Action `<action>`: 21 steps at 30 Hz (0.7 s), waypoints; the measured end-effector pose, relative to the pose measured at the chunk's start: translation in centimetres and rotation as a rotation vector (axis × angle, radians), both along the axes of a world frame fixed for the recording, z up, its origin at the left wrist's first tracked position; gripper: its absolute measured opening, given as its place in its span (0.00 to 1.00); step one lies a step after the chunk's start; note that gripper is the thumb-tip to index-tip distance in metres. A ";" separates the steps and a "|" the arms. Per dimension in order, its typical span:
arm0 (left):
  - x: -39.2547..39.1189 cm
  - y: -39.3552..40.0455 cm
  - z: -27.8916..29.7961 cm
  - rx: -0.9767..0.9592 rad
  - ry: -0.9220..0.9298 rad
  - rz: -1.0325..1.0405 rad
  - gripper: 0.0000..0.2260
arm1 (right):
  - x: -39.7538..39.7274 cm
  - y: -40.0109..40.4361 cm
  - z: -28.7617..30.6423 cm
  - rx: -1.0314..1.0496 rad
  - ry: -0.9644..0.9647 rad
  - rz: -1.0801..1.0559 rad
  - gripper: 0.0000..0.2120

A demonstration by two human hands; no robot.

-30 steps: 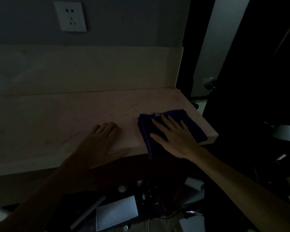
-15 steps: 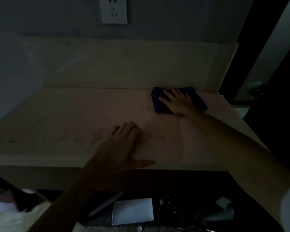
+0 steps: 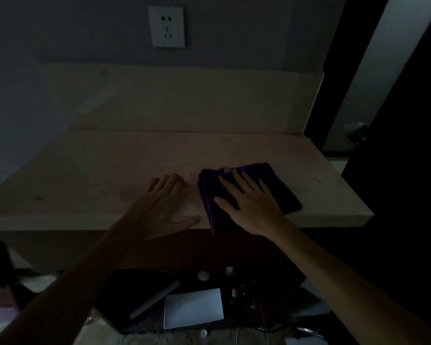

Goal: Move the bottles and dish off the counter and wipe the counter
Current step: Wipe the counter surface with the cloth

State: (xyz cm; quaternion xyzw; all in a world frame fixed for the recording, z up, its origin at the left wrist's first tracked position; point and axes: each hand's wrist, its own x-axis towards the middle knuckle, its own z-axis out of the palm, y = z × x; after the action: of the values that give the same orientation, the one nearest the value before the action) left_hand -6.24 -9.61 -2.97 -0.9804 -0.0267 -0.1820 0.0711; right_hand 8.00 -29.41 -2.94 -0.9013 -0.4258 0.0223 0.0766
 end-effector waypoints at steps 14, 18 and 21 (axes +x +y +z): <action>-1.3 4.5 -0.4 -0.014 -0.007 0.067 0.42 | 10.3 16.7 1.0 -0.073 0.048 -0.059 0.35; -1.1 5.2 -0.7 -0.064 -0.029 0.040 0.44 | 12.6 21.2 0.8 -0.035 0.039 -0.092 0.35; -1.1 5.0 -0.6 -0.054 -0.056 0.029 0.44 | 11.7 20.6 0.9 -0.031 0.031 -0.080 0.35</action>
State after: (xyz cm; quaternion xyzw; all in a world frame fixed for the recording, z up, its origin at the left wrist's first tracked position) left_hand -7.37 -4.58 -3.56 -0.9759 -0.0476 -0.2077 0.0465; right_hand 19.72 -8.79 -2.07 -0.9183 -0.3877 0.0397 0.0701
